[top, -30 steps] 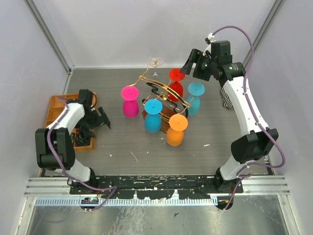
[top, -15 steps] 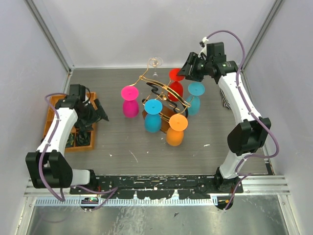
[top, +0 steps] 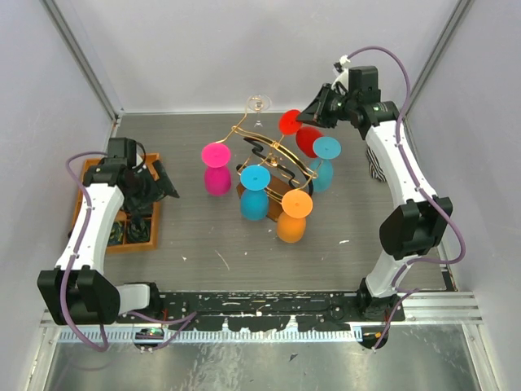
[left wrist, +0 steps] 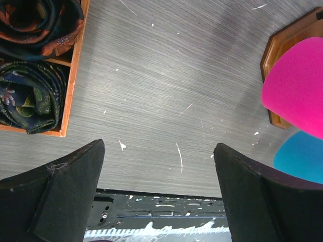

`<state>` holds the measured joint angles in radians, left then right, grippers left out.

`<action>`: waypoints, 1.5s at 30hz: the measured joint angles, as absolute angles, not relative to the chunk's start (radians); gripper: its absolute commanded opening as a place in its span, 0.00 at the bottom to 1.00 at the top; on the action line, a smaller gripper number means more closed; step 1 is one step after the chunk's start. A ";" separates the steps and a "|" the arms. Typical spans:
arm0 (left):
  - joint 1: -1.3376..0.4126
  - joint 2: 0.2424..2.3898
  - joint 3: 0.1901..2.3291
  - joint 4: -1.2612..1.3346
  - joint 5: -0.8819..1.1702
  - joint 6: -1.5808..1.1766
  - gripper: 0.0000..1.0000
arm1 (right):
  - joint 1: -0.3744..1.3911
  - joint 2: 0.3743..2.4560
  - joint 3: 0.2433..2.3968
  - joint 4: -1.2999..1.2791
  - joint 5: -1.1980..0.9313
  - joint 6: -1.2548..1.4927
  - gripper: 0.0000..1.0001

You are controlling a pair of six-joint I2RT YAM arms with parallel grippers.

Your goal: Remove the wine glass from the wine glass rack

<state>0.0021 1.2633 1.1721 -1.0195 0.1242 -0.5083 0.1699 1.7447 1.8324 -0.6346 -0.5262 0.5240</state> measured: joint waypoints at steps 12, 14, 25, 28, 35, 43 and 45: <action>0.002 1.259 1.178 -1.031 0.126 -0.509 0.96 | 0.119 1.732 1.740 -0.538 -0.678 0.605 0.01; 0.002 1.259 1.178 -1.031 0.126 -0.509 0.96 | 0.119 1.734 1.740 -0.527 -0.686 0.613 0.01; 0.002 1.259 1.178 -1.032 0.126 -0.505 0.96 | 0.104 1.796 1.772 -0.445 -0.739 0.690 0.01; 0.002 1.259 1.178 -1.031 0.127 -0.505 0.96 | 0.104 1.797 1.765 -0.416 -0.759 0.700 0.01; 0.002 1.259 1.178 -1.030 0.149 -0.509 0.96 | 0.105 1.808 1.773 -0.389 -0.789 0.703 0.01; 0.002 1.259 1.178 -1.030 0.148 -0.506 0.96 | 0.118 1.839 1.789 -0.397 -0.839 0.705 0.01; 0.002 1.259 1.178 -1.030 0.149 -0.506 0.96 | 0.120 1.832 1.781 -0.407 -0.845 0.696 0.01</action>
<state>0.0021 1.2594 1.1782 -1.0302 0.1490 -0.5056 0.1204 1.8324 1.7809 -0.4072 -0.8452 0.6960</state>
